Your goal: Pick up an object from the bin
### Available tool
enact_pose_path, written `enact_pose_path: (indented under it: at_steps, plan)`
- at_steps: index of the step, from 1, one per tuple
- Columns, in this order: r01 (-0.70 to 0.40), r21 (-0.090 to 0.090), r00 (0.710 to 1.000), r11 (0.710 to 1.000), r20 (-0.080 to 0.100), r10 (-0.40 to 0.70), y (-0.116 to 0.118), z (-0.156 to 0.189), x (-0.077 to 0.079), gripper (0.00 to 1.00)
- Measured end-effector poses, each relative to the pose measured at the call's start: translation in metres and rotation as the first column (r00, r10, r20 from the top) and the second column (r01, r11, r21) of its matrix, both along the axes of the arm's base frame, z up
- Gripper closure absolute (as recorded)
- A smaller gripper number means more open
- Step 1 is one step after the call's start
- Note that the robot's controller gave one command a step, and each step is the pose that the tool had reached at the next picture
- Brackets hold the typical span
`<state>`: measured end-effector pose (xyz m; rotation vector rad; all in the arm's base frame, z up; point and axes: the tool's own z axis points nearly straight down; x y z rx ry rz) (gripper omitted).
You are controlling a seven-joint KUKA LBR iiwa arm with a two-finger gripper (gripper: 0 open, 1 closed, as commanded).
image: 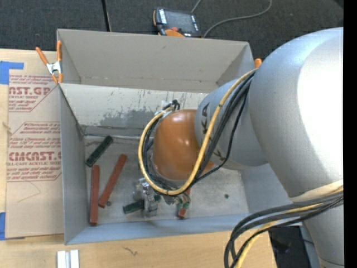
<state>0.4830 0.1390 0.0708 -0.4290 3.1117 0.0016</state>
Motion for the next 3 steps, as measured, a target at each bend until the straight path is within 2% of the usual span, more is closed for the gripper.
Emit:
enact_pose_path:
  at_steps: [1,2,3]
  plan:
    - [0.000,0.000,1.000,1.000,0.004,0.000,0.001,0.047,0.001,1.00]
    - [-0.001,0.000,1.000,1.000,0.004,0.001,0.002,0.080,0.002,1.00]
    - [-0.002,0.001,1.000,1.000,0.006,0.002,0.003,0.131,0.003,1.00]
